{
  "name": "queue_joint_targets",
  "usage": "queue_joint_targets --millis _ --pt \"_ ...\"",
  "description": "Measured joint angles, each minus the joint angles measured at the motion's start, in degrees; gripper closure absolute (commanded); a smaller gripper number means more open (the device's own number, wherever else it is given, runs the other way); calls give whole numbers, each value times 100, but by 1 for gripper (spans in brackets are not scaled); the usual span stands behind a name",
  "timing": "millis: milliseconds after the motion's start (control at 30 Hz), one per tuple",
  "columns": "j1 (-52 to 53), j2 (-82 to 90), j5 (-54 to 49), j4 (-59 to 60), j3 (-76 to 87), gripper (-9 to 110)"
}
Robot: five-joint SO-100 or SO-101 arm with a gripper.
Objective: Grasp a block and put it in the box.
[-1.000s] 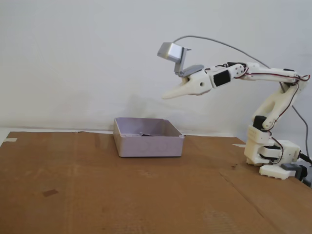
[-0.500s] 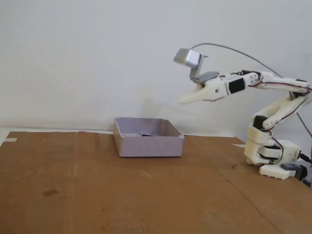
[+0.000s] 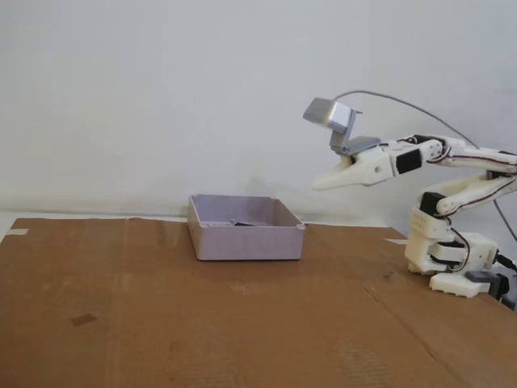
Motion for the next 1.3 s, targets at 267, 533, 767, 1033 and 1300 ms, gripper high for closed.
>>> queue_joint_targets --millis 267,533,767,1033,1300 --pt "-26 923 0 0 809 102" --pt "-26 1775 0 0 1512 102" --pt "-26 2312 0 0 1986 102" --pt "-26 2698 0 0 2241 102" --pt "-26 2839 0 510 2241 102"
